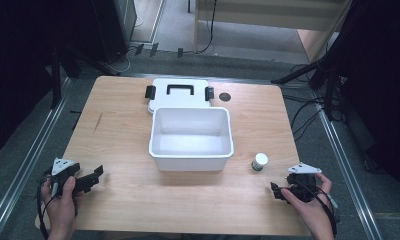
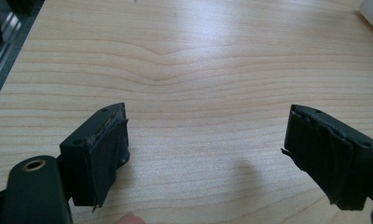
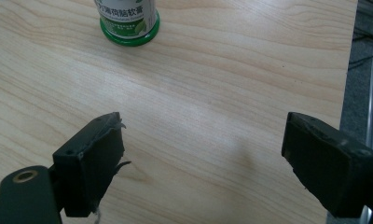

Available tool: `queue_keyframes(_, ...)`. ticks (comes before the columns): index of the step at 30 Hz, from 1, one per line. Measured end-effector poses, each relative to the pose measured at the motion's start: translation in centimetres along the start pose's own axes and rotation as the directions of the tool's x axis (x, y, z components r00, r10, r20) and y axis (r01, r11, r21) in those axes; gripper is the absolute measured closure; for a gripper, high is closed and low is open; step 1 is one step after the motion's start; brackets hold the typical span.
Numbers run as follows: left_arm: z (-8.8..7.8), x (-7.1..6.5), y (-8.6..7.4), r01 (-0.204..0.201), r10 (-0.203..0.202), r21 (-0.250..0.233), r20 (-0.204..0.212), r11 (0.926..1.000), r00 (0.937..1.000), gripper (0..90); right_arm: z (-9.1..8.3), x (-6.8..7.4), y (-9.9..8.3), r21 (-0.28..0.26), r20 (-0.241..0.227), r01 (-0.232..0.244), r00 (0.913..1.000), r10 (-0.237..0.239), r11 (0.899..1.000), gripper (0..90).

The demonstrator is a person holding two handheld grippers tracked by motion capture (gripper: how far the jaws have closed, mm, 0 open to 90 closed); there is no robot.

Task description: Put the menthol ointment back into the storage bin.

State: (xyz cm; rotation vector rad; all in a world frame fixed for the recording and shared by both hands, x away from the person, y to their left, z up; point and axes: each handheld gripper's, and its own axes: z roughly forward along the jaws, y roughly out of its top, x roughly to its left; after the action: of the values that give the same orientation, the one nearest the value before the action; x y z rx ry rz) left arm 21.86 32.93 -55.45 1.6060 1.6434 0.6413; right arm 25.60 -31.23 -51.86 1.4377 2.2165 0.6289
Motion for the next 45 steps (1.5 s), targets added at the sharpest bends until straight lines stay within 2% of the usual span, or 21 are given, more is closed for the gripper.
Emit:
queue_keyframes(3, 0.0, 0.0, 0.0, -0.003, 0.003, 0.003, -0.001, 1.0, 1.0, 14.4, -0.1, 0.2, 1.2, 0.08, -0.016, 0.034, 0.9993, -0.033, 0.996, 12.9)
queue_keyframes(5, 0.0, 0.0, 0.0, -0.003, 0.003, 0.009, 0.005, 1.0, 1.0, 14.4, -0.1, 0.4, 2.0, 0.157, -0.027, 0.061, 0.998, -0.058, 0.986, 12.9)
queue_keyframes(7, 0.1, 0.1, 0.0, 0.005, -0.005, 0.006, 0.008, 1.0, 1.0, 14.4, 0.1, 0.8, 2.9, 0.235, -0.033, 0.098, 0.9951, -0.093, 0.967, 13.1)
queue_keyframes(8, 0.1, 0.1, 0.0, 0.005, -0.005, 0.006, 0.008, 1.0, 1.0, 14.4, 0.1, 0.8, 2.9, 0.235, -0.033, 0.098, 0.9951, -0.093, 0.967, 13.1)
queue_keyframes(9, 0.1, 0.1, 0.0, 0.006, -0.006, 0.007, 0.01, 1.0, 0.9999, 14.4, 0.3, 1.2, 3.7, 0.325, -0.059, 0.142, 0.9898, -0.13, 0.935, 13.1)
queue_keyframes(11, 0.1, 0.1, 0.1, 0.007, -0.007, 0.007, 0.012, 1.0, 0.9999, 14.4, 0.4, 1.6, 4.2, 0.381, -0.076, 0.181, 0.9835, -0.164, 0.907, 13.1)
queue_keyframes(13, 0.1, 0.1, 0.1, 0.005, -0.005, 0.008, 0.013, 1.0, 0.9999, 14.4, 0.5, 2.1, 4.9, 0.447, -0.104, 0.217, 0.9761, -0.191, 0.868, 13.4)
queue_keyframes(15, 0.1, 0.1, 0.1, 0.007, -0.007, 0.008, 0.016, 0.9999, 0.9998, 14.4, 0.6, 2.6, 5.6, 0.495, -0.13, 0.276, 0.961, -0.244, 0.824, 13.4)
queue_keyframes(17, 0.1, 0.1, 0.1, 0.01, -0.01, 0.011, 0.018, 0.9999, 0.9998, 14.4, 0.5, 3.1, 6.2, 0.518, -0.148, 0.324, 0.9457, -0.289, 0.792, 13.7)
queue_keyframes(18, 0.1, 0.1, 0.1, 0.008, -0.008, 0.013, 0.02, 0.9999, 0.9998, 14.4, 0.5, 3.2, 6.5, 0.518, -0.167, 0.351, 0.9359, -0.31, 0.78, 13.7)
queue_keyframes(19, 0.1, 0.1, 0.1, 0.006, -0.006, 0.016, 0.02, 0.9999, 0.9998, 14.4, 0.4, 3.4, 7.0, 0.525, -0.185, 0.382, 0.9236, -0.336, 0.761, 13.7)
queue_keyframes(20, 0.1, 0.1, 0.1, 0.006, -0.006, 0.016, 0.02, 0.9999, 0.9998, 14.4, 0.4, 3.4, 7.0, 0.525, -0.185, 0.382, 0.9236, -0.336, 0.761, 13.7)
queue_keyframes(21, 0.1, 0.1, 0.1, 0.001, -0.001, 0.019, 0.019, 0.9998, 0.9998, 14.4, 0.2, 3.7, 7.6, 0.517, -0.212, 0.434, 0.9003, -0.38, 0.738, 13.9)
queue_keyframes(25, 0.1, 0.1, 0.1, 0.0, 0.0, 0.019, 0.018, 0.9998, 0.9998, 14.4, 0.1, 4.0, 8.6, 0.505, -0.241, 0.503, 0.8628, -0.444, 0.702, 13.9)
queue_keyframes(27, 0.1, 0.1, 0.1, 0.0, 0.0, 0.019, 0.019, 0.9998, 0.9998, 14.4, 0.2, 4.0, 9.1, 0.498, -0.241, 0.519, 0.8527, -0.463, 0.695, 13.9)
queue_keyframes(29, 0.1, 0.1, 0.1, -0.001, 0.0, 0.021, 0.02, 0.9998, 0.9998, 14.4, 0.4, 3.9, 9.6, 0.493, -0.248, 0.522, 0.8509, -0.463, 0.696, 13.9)
queue_keyframes(34, 0.1, 0.1, 0.1, 0.0, 0.0, 0.021, 0.022, 0.9998, 0.9998, 14.4, 0.8, 3.3, 10.6, 0.489, -0.225, 0.506, 0.8602, -0.458, 0.711, 13.8)
queue_keyframes(35, 0.1, 0.2, 0.1, 0.001, -0.001, 0.021, 0.024, 0.9998, 0.9997, 14.4, 1.0, 3.0, 11.1, 0.482, -0.214, 0.495, 0.8666, -0.451, 0.723, 13.8)
queue_keyframes(36, 0.1, 0.2, 0.1, 0.002, -0.002, 0.022, 0.024, 0.9998, 0.9997, 14.4, 1.1, 3.0, 11.3, 0.481, -0.21, 0.494, 0.8672, -0.452, 0.725, 13.8)
queue_keyframes(37, 0.1, 0.1, 0.1, 0.002, -0.003, 0.023, 0.025, 0.9997, 0.9997, 14.4, 1.2, 2.9, 11.5, 0.476, -0.203, 0.483, 0.8737, -0.442, 0.735, 13.8)
queue_keyframes(45, 0.2, 0.1, 0.1, -0.001, 0.0, 0.026, 0.026, 0.9997, 0.9997, 14.4, 1.9, 3.2, 12.9, 0.43, -0.208, 0.506, 0.8614, -0.464, 0.748, 13.8)
